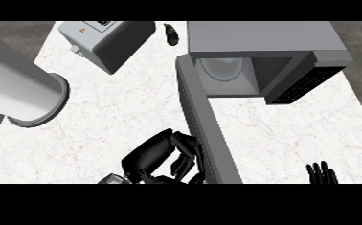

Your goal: Pick up the milk, place it into the microwave and close the microwave

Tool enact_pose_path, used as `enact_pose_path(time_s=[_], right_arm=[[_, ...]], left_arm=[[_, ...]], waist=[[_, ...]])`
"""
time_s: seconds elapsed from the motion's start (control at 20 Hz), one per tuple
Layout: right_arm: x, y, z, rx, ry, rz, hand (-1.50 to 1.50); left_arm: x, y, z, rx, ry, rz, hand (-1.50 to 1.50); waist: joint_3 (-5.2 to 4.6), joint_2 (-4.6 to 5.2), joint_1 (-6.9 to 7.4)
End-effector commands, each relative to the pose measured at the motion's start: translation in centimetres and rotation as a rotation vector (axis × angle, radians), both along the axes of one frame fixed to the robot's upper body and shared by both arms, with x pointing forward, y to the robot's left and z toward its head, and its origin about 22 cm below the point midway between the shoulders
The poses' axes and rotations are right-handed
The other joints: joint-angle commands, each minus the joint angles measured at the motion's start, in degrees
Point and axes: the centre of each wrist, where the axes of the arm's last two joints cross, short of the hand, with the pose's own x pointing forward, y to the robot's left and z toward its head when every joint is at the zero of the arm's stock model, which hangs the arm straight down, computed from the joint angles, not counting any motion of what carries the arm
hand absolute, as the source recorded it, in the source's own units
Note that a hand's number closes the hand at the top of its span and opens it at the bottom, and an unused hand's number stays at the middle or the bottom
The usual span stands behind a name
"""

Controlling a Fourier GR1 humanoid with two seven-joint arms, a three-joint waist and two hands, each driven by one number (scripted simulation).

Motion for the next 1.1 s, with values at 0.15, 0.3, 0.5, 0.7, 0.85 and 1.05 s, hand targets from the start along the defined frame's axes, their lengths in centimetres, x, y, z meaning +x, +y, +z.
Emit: enact_pose_path(time_s=[0.15,0.3,0.5,0.7,0.85,1.05], right_arm=[[-0.3,0.2,2.4,0.031,-0.085,0.066,-1.50],[-0.1,0.3,3.6,0.062,-0.115,0.125,-1.50],[0.1,1.0,6.2,0.075,-0.194,0.182,-1.50],[0.9,0.4,7.4,0.070,-0.205,0.206,-1.50],[1.3,0.7,8.4,0.081,-0.211,0.260,-1.50],[1.9,0.4,9.8,0.064,-0.227,0.298,-1.50]], left_arm=[[-0.5,-7.1,-3.3,0.119,-0.022,-0.066,1.50],[-2.1,-8.7,-5.1,0.121,0.053,-0.075,1.50],[-1.5,-9.9,-5.3,0.157,0.070,-0.035,1.50],[0.1,-10.3,-5.5,0.110,0.059,0.073,1.50],[0.7,-10.6,-4.6,0.017,0.072,0.127,1.50],[2.3,-10.6,-3.6,-0.101,0.058,0.183,-1.50]], waist=[[-0.01,0.21,-1.37],[-0.03,0.28,-1.93],[-0.09,0.47,-4.16],[-0.09,0.94,-5.73],[-0.18,1.38,-7.99],[-0.29,2.05,-9.48]])
